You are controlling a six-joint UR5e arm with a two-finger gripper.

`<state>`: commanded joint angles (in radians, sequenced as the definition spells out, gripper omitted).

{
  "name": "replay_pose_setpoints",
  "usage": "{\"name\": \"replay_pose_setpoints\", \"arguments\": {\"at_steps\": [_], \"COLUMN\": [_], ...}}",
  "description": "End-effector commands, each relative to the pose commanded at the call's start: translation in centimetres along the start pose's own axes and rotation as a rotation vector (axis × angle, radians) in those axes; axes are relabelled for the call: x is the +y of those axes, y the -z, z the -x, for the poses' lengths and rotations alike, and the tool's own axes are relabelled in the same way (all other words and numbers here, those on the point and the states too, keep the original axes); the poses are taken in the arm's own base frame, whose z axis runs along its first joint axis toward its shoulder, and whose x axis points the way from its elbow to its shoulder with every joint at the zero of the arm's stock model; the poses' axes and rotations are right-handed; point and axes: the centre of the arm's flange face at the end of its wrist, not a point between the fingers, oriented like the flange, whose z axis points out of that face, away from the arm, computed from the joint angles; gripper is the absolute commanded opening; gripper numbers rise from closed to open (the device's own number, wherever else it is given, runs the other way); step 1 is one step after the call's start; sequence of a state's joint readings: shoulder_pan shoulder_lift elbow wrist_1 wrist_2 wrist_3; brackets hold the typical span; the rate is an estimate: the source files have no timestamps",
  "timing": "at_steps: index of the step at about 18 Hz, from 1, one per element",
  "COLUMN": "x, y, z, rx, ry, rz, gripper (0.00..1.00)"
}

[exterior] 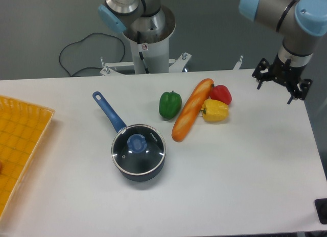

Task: Open the lid
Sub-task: 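Move the open gripper from its start pose toward the peppers and bread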

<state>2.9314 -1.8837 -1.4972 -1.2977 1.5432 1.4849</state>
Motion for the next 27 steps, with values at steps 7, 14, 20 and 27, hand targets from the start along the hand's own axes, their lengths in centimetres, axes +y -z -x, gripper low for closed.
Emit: {"name": "replay_pose_setpoints", "arguments": {"at_steps": [7, 14, 20, 27], "x": [0.2, -1.8, -3.3, -6.4], "y": [0.5, 0.6, 0.5, 0.7], "z": [-0.1, -0.6, -1.2, -2.6], "rx": [-0.006, -0.010, -0.013, -0.023], "ry": [0.001, 0.004, -0.017, -0.010], "rz": [-0.002, -0.014, -0.007, -0.021], "gripper": [1.00, 1.00, 1.00, 1.00]}}
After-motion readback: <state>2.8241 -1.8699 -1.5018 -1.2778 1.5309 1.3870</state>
